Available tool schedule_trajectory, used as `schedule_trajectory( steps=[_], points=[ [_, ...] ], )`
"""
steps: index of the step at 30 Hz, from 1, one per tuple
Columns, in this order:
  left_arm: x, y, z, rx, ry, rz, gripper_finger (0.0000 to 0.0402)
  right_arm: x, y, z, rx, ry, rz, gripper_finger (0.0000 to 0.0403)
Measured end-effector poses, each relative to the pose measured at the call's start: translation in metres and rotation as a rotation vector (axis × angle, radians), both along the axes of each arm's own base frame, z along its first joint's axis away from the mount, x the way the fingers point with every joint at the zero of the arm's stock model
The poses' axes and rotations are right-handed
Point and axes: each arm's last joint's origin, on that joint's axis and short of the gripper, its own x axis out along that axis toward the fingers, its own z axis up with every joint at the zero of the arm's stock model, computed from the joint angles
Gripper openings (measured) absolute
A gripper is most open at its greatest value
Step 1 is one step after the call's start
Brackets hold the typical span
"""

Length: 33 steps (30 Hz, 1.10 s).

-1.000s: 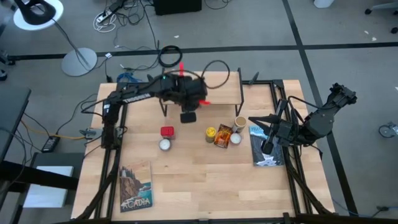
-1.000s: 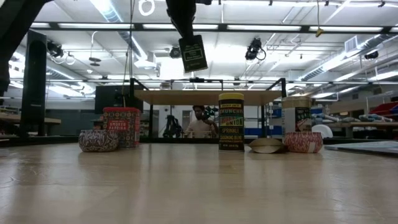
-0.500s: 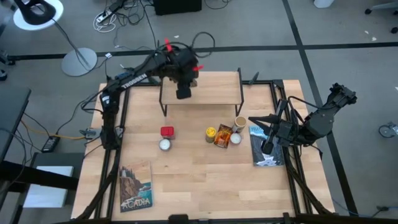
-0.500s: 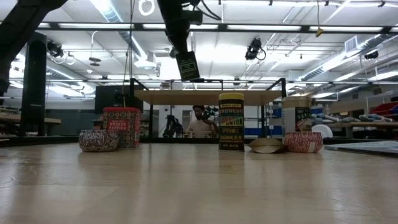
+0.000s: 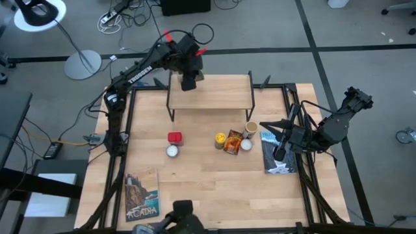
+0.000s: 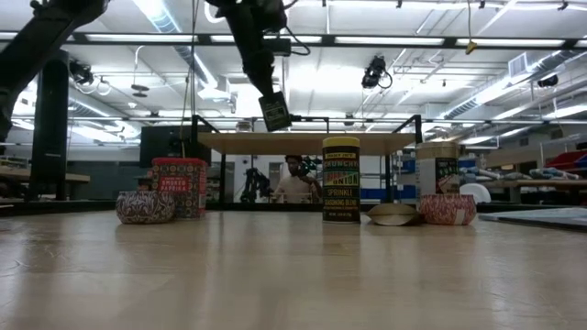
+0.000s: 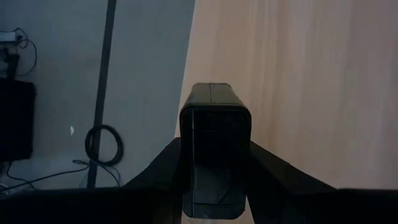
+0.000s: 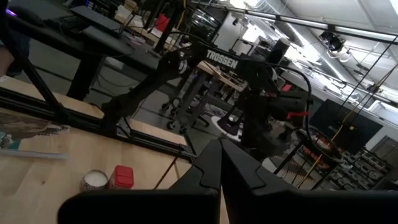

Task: Shelf spices
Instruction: Put the black seasoning can on the shelf

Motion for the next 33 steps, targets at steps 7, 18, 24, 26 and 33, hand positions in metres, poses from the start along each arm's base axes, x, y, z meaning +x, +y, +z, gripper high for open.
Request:
schedule_trajectory(
  steps=[7, 18, 24, 26, 33],
  points=[
    [-0.005, 0.009, -0.003, 0.005, 0.022, -0.02, 0.0124, 0.0, 0.0, 0.0, -0.006, 0.003, -0.001, 0.0002],
    [-0.005, 0.018, -0.013, -0.038, 0.034, -0.019, 0.0124, 0.002, -0.003, -0.001, -0.008, 0.01, -0.021, 0.0004],
    [0.001, 0.022, -0.024, -0.056, 0.059, -0.014, 0.0124, 0.002, -0.003, -0.002, -0.006, 0.013, -0.022, 0.0003],
    [0.001, 0.022, -0.024, -0.056, 0.063, -0.011, 0.0124, 0.003, -0.003, -0.002, -0.006, 0.013, -0.024, 0.0005],
    [0.001, 0.023, -0.025, -0.061, 0.063, -0.012, 0.0124, 0.004, -0.006, -0.003, -0.012, 0.024, -0.039, 0.0002]
  ],
)
